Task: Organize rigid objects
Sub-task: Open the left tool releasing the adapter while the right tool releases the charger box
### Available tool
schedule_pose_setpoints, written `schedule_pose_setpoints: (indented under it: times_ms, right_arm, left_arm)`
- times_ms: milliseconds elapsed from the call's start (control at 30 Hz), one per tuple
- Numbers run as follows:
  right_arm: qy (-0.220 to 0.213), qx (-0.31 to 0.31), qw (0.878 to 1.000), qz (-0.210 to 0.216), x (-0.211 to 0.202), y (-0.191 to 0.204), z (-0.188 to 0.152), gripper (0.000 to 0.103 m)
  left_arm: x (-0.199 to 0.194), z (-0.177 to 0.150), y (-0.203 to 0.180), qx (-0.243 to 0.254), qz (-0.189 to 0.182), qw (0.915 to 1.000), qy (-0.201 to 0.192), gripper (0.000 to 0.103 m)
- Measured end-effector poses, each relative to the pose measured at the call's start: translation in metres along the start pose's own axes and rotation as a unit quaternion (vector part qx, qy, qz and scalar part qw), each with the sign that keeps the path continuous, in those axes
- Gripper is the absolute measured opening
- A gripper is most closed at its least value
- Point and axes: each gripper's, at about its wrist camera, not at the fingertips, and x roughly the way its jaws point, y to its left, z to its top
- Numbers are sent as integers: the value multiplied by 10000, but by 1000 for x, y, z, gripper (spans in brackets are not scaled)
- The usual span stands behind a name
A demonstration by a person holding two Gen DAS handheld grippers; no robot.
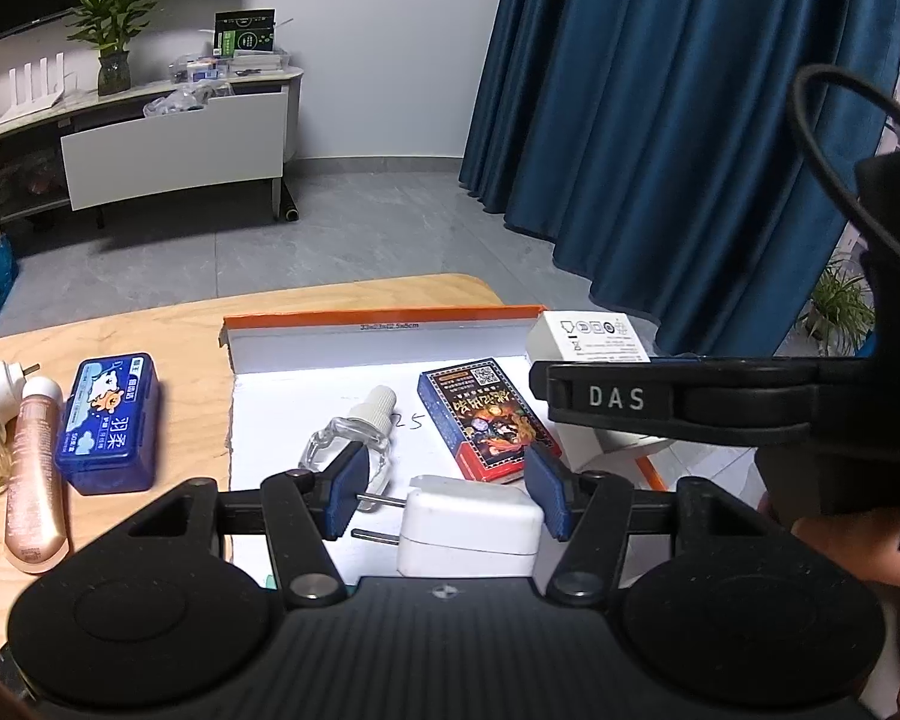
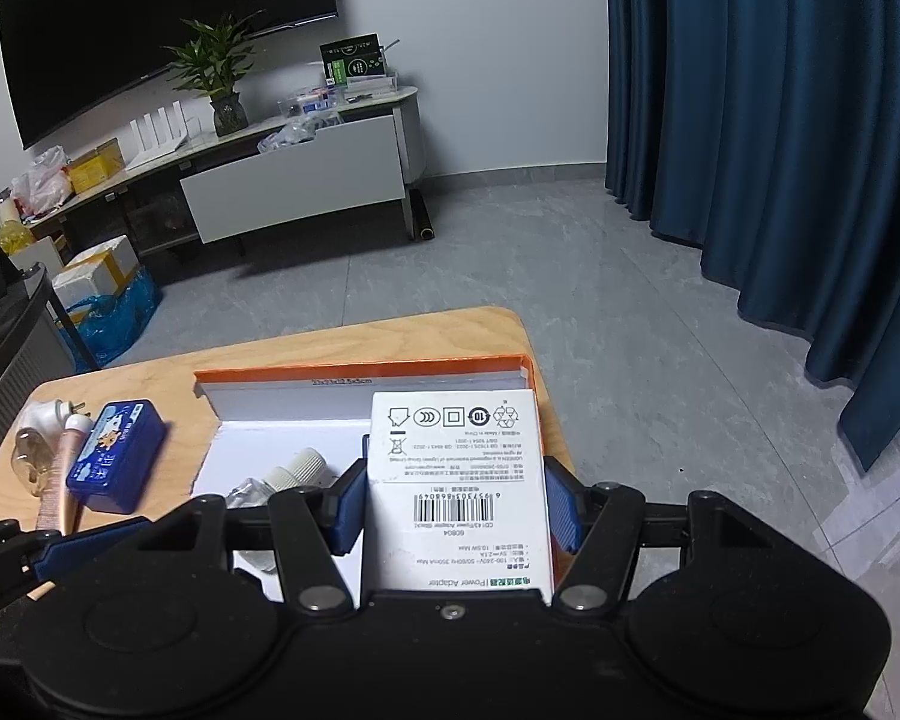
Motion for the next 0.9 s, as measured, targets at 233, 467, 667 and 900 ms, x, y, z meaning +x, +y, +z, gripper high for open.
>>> schedule_pose_setpoints:
  times_ms: [233, 467, 667, 900]
  right_arm:
    - [78, -4, 10000, -13, 11, 0, 4, 70]
    - [118, -18, 9999, -39, 19, -1, 7, 70]
    - [99, -31, 9999, -58, 22, -2, 10, 70]
    - [74, -51, 9998, -168, 25, -5, 13, 77]
  left_arm:
    - [4, 2, -4, 35, -11, 10000, 12, 58]
    - [8, 1, -6, 59, -29, 10000, 51, 58]
    - [11, 0, -8, 70, -71, 9999, 50, 58]
    - [16, -1, -9, 16, -342, 9994, 72, 59]
